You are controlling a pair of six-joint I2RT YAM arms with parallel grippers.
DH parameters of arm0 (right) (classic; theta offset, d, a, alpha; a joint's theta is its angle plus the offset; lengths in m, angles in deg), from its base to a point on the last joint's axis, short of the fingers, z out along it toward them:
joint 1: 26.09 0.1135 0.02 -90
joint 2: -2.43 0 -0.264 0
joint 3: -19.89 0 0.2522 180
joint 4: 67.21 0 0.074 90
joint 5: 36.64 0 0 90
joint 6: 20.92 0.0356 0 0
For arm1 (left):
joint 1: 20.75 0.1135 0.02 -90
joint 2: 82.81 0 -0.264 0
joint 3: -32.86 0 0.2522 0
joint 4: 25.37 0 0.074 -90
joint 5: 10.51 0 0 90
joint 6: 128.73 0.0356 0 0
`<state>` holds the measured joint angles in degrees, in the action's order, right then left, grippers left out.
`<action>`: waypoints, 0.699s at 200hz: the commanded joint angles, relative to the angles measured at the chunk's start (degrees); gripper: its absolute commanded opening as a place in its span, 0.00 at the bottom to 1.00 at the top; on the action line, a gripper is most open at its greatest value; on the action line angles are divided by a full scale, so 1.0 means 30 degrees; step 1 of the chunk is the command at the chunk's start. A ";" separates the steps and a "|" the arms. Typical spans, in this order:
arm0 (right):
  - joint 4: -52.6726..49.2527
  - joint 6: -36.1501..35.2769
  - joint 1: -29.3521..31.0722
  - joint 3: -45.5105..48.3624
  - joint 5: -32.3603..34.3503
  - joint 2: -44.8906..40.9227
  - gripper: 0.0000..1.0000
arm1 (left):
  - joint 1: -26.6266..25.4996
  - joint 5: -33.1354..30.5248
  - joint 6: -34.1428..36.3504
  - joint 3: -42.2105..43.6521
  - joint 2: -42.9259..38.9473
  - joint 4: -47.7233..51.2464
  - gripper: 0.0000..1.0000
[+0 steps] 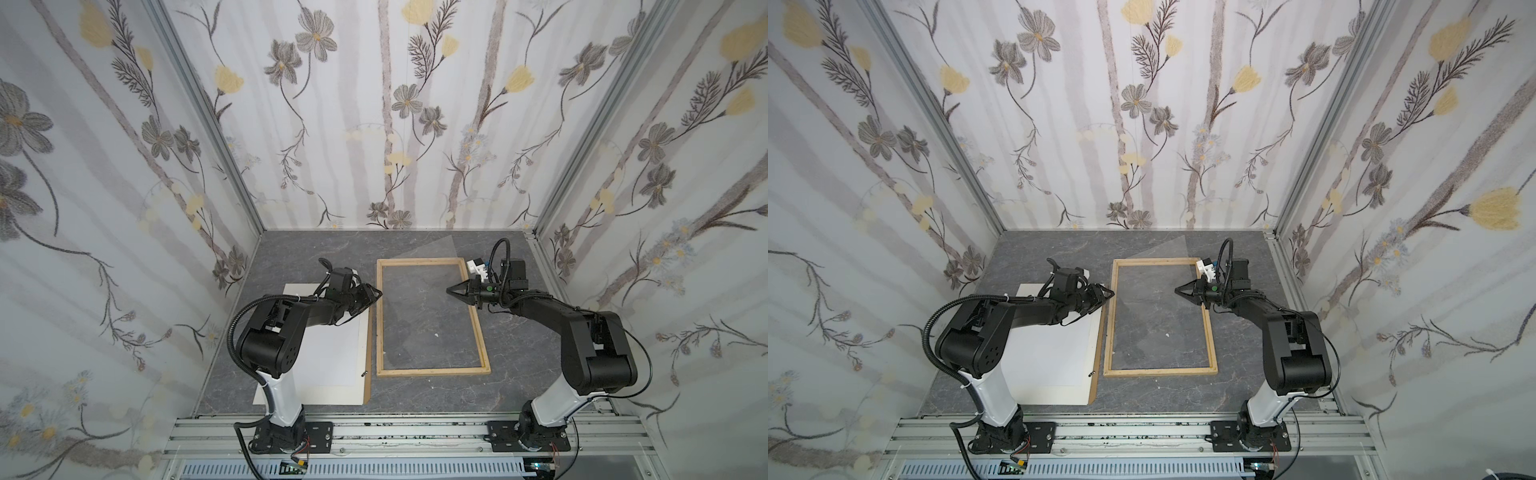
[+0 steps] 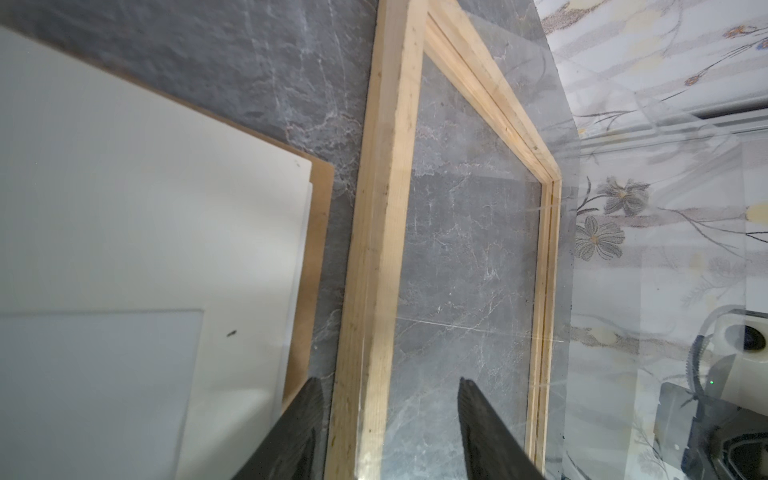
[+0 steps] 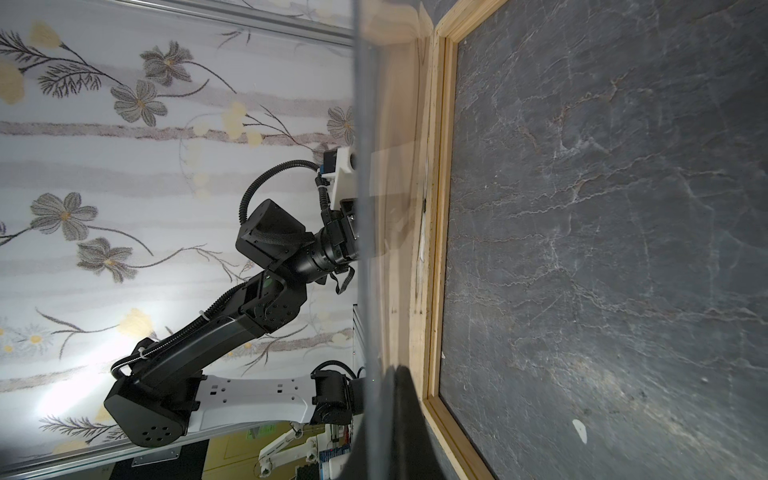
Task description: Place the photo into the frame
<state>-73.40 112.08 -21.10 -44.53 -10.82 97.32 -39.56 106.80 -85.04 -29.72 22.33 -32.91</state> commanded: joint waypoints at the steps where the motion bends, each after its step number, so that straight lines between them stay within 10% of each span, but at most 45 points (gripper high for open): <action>1: 0.0905 -0.0125 -0.0031 0.0096 -0.0790 0.0039 0.00 | -0.0024 0.0301 -0.0297 0.0131 -0.0008 -0.0894 0.52; 140: 0.2379 0.1200 -0.0358 0.0388 -0.1535 -0.0830 0.00 | -0.0121 0.0242 -0.0384 0.0306 -0.0008 -0.1030 0.52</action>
<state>-70.97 113.48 -21.78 -43.63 -11.93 96.29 -40.04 107.72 -85.69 -28.64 22.44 -34.55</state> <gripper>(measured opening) 0.048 0.519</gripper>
